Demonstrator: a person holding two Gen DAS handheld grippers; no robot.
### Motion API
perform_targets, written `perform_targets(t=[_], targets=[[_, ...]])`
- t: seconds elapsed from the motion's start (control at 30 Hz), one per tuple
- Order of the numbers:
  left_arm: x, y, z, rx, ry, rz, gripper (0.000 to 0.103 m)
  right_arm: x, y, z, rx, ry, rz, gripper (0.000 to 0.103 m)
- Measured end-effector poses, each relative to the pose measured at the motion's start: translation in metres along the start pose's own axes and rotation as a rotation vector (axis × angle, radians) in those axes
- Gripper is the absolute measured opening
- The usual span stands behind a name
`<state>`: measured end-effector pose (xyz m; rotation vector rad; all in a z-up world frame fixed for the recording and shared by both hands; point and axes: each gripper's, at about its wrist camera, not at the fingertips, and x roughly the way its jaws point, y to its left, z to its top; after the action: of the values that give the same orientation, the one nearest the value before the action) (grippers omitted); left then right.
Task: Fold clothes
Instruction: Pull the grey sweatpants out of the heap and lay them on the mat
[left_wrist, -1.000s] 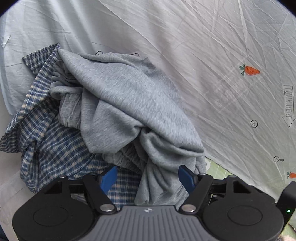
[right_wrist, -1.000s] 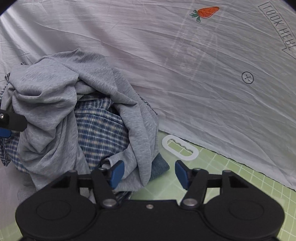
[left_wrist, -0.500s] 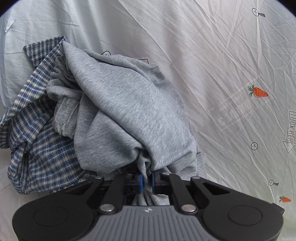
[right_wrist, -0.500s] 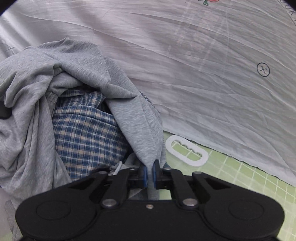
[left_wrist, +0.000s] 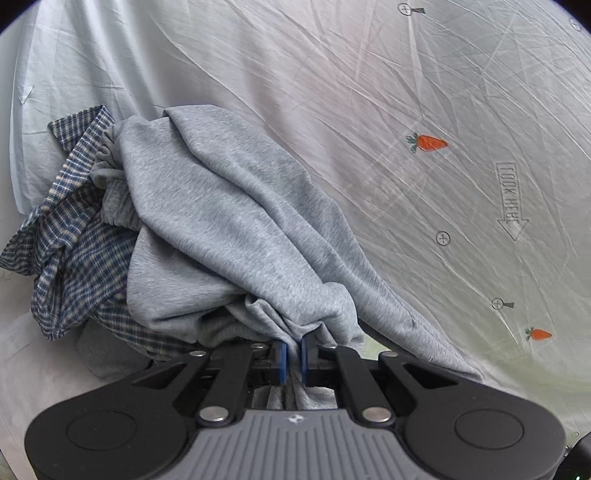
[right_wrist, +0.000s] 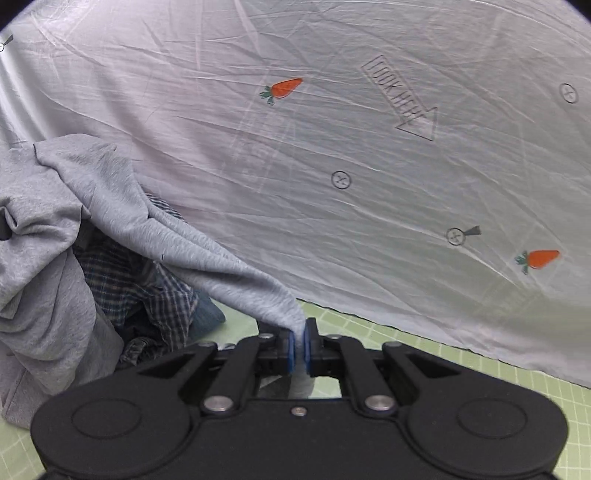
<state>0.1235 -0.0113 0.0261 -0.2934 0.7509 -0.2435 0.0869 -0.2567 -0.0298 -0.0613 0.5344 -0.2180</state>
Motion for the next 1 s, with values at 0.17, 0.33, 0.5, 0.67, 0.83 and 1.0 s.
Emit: perform_targets(t=[0.17,0.33,0.5,0.67,0.83,1.0], targets=[[-0.001,-0.045,-0.06,0.083,0.076,-0.068,0.007,-0.058,-0.052,-0.036,0.067,0.048,-0.107,0.005],[-0.004,-0.111,-0.132,0.145,0.193,-0.122,0.007,-0.105,-0.133,-0.082,0.157,0.097,-0.229,0.005],[-0.025,-0.195,-0.191,0.187,0.308,-0.182,0.007,-0.16,-0.21,-0.12,0.209,0.11,-0.321,0.005],[-0.047,-0.285,-0.251,0.27,0.371,-0.304,0.007,-0.23,-0.294,-0.141,0.247,0.082,-0.451,0.005],[-0.061,-0.349,-0.327,0.368,0.449,-0.409,0.008,-0.282,-0.365,-0.166,0.322,0.073,-0.574,0.006],[-0.059,-0.366,-0.349,0.401,0.494,-0.391,0.013,-0.299,-0.391,-0.19,0.373,0.13,-0.597,0.007]])
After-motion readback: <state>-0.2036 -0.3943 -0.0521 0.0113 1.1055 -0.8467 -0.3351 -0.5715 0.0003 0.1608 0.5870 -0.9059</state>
